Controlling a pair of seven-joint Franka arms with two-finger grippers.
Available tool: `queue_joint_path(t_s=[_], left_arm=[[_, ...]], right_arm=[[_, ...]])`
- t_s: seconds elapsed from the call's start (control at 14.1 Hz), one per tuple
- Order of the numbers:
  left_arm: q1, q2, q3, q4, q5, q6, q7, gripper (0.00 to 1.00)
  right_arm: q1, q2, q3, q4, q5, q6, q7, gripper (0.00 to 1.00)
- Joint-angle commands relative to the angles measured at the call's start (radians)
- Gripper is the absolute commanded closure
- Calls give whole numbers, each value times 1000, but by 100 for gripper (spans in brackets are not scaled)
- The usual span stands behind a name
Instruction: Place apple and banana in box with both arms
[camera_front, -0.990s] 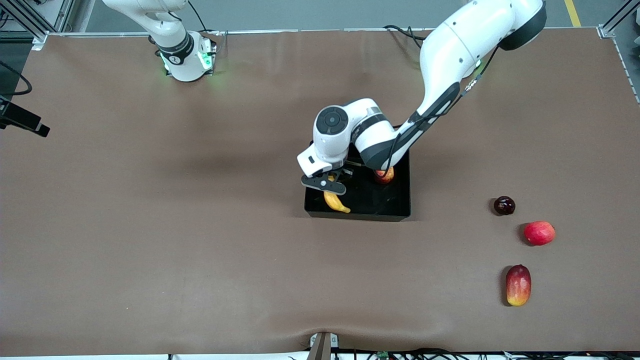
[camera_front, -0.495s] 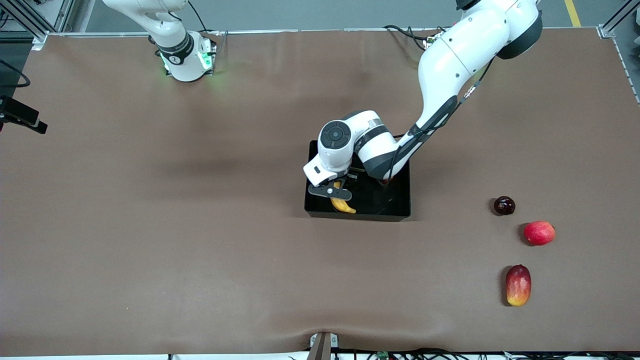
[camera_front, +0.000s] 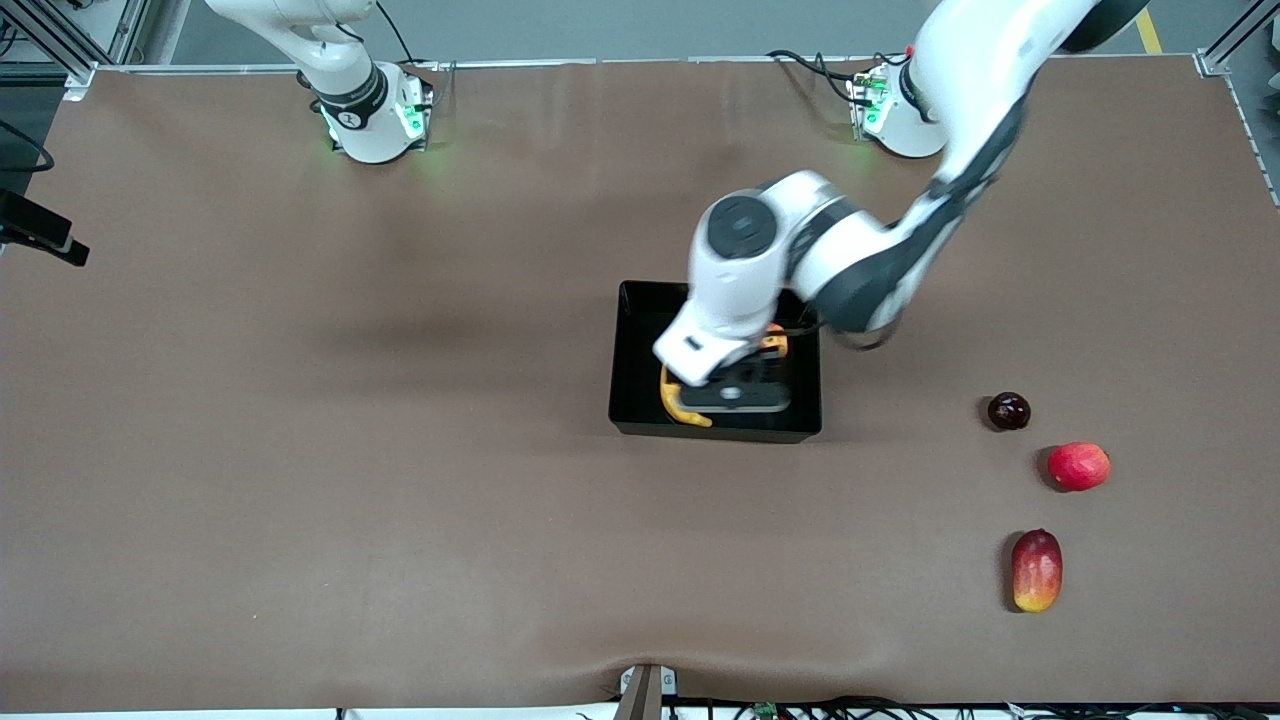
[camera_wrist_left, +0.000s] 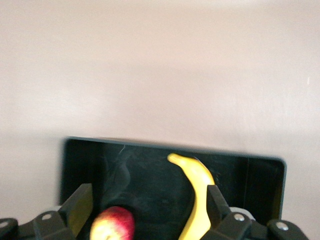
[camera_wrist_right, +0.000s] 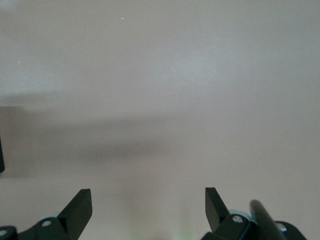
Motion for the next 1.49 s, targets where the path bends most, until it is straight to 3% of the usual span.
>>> queue_joint_path(t_s=[0.0,0.35,0.5,0.71,0.85,1.13,1.27,1.41], left_arm=[[87,-137,0,-50,-53,-55,5,0],[225,-260,-2,-46,-61,-176,26,0],[257,-290,-2,-46,-73,-201,127,0],[305,-343,32,-47,-172,-212,255,0],[251,-414,166,-72,-269,-216,390,0],[173,-504,408,-84,-431,-356,702,0],[80,-549,544,-104,-475,-435,777,0],[52,-618,579,-164,-473,-445,781,0]], right_arm=[[-11,-21,7,-8,11,2,-14,0],[-13,-21,5,-8,11,2,-14,0],[-14,-21,5,-8,11,2,-14,0],[-14,-21,5,-8,12,2,-12,0],[-16,-21,5,-8,12,2,-12,0],[-17,-21,3,-8,12,2,-12,0],[-17,-20,3,-8,12,2,-11,0],[-19,-20,2,-8,14,2,-12,0]])
